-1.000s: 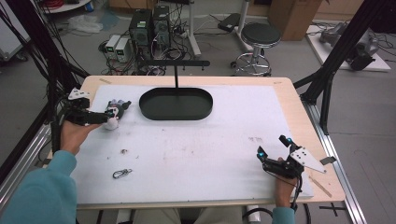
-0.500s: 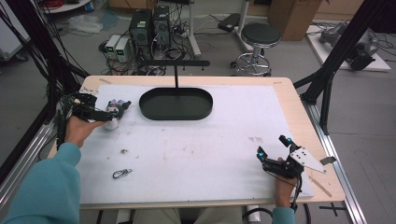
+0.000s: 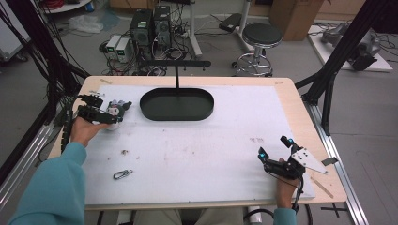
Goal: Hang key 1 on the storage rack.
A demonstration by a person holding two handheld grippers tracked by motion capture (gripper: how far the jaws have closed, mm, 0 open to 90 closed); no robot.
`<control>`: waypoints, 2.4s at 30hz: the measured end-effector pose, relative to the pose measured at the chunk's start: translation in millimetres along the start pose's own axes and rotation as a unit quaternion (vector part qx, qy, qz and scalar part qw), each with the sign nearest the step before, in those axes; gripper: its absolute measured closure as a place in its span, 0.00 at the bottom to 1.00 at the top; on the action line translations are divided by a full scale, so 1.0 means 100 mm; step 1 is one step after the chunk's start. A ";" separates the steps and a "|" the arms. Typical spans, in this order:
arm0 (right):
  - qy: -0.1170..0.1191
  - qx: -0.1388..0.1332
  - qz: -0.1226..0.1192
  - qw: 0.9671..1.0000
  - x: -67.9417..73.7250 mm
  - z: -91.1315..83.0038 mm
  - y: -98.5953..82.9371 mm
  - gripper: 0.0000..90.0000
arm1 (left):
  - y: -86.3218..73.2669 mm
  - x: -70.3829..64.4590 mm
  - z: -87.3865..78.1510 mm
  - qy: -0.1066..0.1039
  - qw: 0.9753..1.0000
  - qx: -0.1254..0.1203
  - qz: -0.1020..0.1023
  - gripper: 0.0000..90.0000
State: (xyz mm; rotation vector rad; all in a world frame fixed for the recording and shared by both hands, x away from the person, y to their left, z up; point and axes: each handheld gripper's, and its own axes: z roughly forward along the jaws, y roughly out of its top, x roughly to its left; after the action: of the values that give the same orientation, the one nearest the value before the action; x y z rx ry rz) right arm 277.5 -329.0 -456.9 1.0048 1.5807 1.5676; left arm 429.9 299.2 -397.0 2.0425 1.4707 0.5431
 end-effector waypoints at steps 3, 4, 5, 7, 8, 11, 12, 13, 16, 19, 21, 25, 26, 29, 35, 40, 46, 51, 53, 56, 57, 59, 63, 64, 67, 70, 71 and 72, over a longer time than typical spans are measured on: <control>0.000 0.000 0.000 1.000 0.00 0.00 0.00 0.01 | 0.00 -0.01 0.04 -0.002 1.000 0.014 0.000 0.02; 0.000 0.000 0.000 1.000 0.00 0.00 0.00 0.01 | 0.00 -0.02 0.04 -0.003 1.000 0.016 -0.003 0.02; 0.000 0.000 0.000 1.000 0.00 0.00 0.00 0.01 | 0.00 -0.02 0.05 -0.003 1.000 0.017 -0.004 0.02; 0.000 -0.002 -0.003 1.000 0.00 0.00 0.00 0.01 | 0.00 -0.03 0.07 0.000 1.000 0.022 -0.003 0.02; 0.000 -0.002 -0.003 1.000 0.00 0.00 0.00 0.01 | 0.00 -0.03 0.08 0.002 1.000 0.022 -0.007 0.02; 0.000 -0.002 -0.002 1.000 0.00 0.00 0.00 0.01 | -0.01 -0.03 0.10 0.007 0.999 0.032 -0.015 0.02; 0.000 -0.002 -0.003 1.000 0.00 0.00 0.00 0.01 | -0.01 -0.03 0.11 0.007 0.999 0.035 -0.017 0.02; 0.000 -0.002 -0.003 1.000 0.00 0.00 0.00 0.01 | -0.01 -0.03 0.11 0.007 0.999 0.037 -0.019 0.02; 0.000 -0.002 -0.003 1.000 0.00 0.00 0.00 0.01 | -0.01 -0.04 0.12 0.006 0.999 0.042 -0.022 0.09; 0.001 -0.002 -0.003 1.000 0.00 0.00 0.00 0.01 | 0.00 -0.06 0.11 0.003 0.999 0.042 -0.021 0.10; 0.000 -0.002 -0.002 1.000 0.00 0.00 0.00 0.01 | 0.00 -0.06 0.12 0.004 0.999 0.046 -0.023 0.10; 0.000 -0.002 -0.003 1.000 0.00 0.00 0.00 0.01 | -0.01 -0.06 0.15 0.006 0.998 0.055 -0.027 0.14; 0.000 -0.002 -0.003 1.000 0.00 0.00 0.00 0.01 | -0.01 -0.06 0.15 0.007 0.998 0.058 -0.028 0.14; 0.000 -0.002 -0.002 1.000 0.00 0.00 0.00 0.01 | -0.01 -0.05 0.17 0.011 0.997 0.062 -0.036 0.22; -0.001 -0.001 0.002 1.000 0.01 -0.01 0.00 0.01 | -0.01 -0.04 0.17 0.012 0.997 0.071 -0.038 0.28; -0.001 -0.003 0.001 1.000 0.00 0.00 0.00 0.01 | -0.02 -0.04 0.19 0.014 0.996 0.083 -0.041 0.37; -0.001 -0.003 0.001 1.000 0.00 0.00 0.00 0.01 | -0.02 -0.02 0.19 0.008 0.995 0.084 -0.054 0.47; -0.002 -0.005 -0.003 1.000 -0.01 0.00 0.00 0.01 | -0.02 -0.02 0.17 0.008 0.995 0.083 -0.050 0.54; -0.001 -0.003 0.001 1.000 0.00 0.00 0.00 0.01 | -0.02 -0.03 0.16 0.013 0.996 0.081 -0.034 0.58; -0.001 -0.004 0.000 1.000 0.00 0.00 0.00 0.01 | -0.02 -0.04 0.14 0.010 0.997 0.072 -0.018 0.59; -0.001 -0.004 0.000 1.000 0.00 0.00 0.00 0.01 | -0.02 -0.05 0.13 0.005 0.998 0.067 -0.019 0.59; -0.001 -0.005 -0.002 1.000 -0.01 0.00 0.00 0.01 | -0.02 -0.05 0.12 0.001 0.998 0.058 -0.017 0.59; -0.001 -0.003 0.002 1.000 0.00 0.00 0.00 0.01 | 0.00 -0.07 0.08 -0.011 0.999 0.045 -0.012 0.59; -0.001 -0.003 0.002 1.000 0.00 0.00 0.00 0.01 | 0.00 -0.07 0.07 -0.010 0.999 0.042 -0.009 0.59; -0.001 -0.003 0.001 1.000 0.00 0.00 0.00 0.01 | 0.00 -0.06 0.03 -0.023 0.999 0.034 -0.010 0.59; -0.001 -0.003 0.001 1.000 0.00 0.00 0.00 0.01 | 0.01 -0.05 0.00 -0.032 0.999 0.019 -0.012 0.59; -0.001 -0.003 -0.001 1.000 0.00 0.00 0.00 0.01 | 0.01 -0.05 -0.02 -0.033 0.999 0.015 -0.009 0.59; -0.001 -0.003 -0.001 1.000 0.00 0.00 0.00 0.01 | 0.02 -0.05 -0.03 -0.036 0.999 0.012 -0.007 0.59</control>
State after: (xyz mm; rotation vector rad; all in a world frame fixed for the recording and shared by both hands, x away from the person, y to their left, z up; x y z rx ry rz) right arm 277.3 -329.3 -457.1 1.0010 1.5735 1.5693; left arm 427.4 294.3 -393.7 2.0460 1.4549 0.4423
